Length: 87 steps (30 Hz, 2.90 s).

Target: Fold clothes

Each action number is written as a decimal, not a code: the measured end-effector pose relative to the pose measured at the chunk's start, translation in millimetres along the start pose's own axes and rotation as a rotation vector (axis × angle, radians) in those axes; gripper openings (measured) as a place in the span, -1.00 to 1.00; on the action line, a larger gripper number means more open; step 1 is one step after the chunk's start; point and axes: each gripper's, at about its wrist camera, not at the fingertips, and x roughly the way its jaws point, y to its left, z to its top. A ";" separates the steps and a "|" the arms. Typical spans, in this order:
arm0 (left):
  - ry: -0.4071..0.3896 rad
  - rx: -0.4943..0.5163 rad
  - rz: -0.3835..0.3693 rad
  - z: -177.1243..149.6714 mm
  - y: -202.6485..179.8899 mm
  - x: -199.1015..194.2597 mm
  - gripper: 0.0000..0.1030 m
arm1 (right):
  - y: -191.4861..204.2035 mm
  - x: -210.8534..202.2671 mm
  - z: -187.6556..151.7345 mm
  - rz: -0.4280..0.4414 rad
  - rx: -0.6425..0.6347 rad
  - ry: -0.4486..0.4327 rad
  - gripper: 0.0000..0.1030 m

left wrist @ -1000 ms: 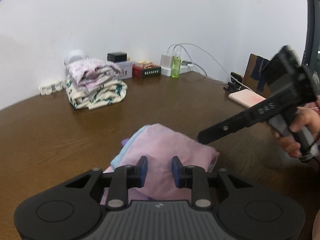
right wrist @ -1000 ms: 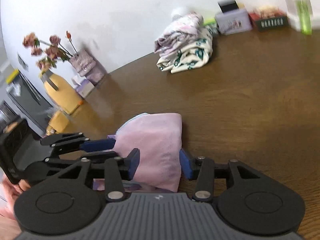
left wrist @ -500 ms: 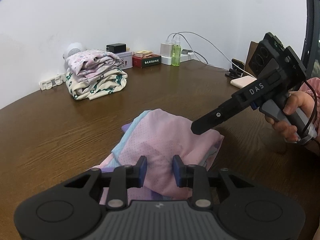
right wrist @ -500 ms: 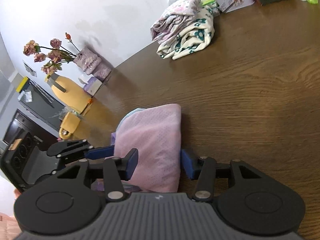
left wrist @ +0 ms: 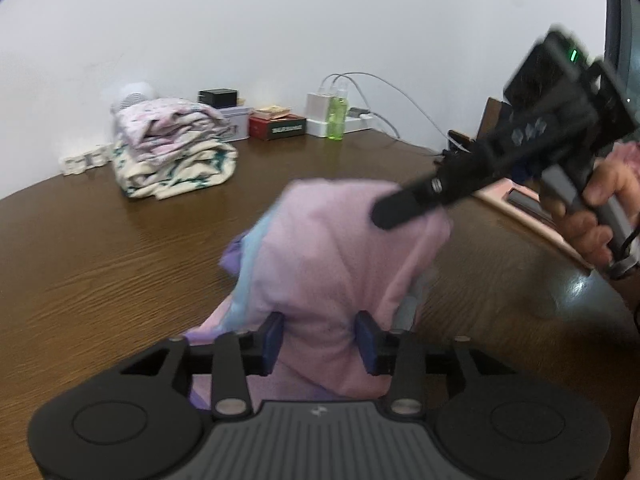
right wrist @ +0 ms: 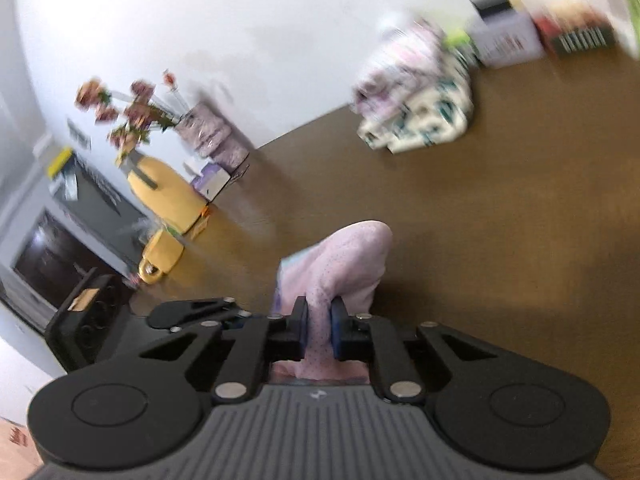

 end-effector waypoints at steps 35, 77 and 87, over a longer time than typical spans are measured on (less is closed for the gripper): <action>-0.128 -0.169 0.105 -7.1 12.4 -66.9 -0.67 | 110.5 22.0 -50.2 -0.177 -0.393 0.070 -0.29; -0.063 -0.119 0.158 1.6 14.6 -50.6 -0.74 | 84.9 17.5 -70.8 -0.182 -0.422 -0.026 -0.05; 0.003 -0.136 0.174 -18.8 10.0 -40.8 -0.75 | 70.9 29.2 -75.5 -0.228 -0.380 0.019 -0.06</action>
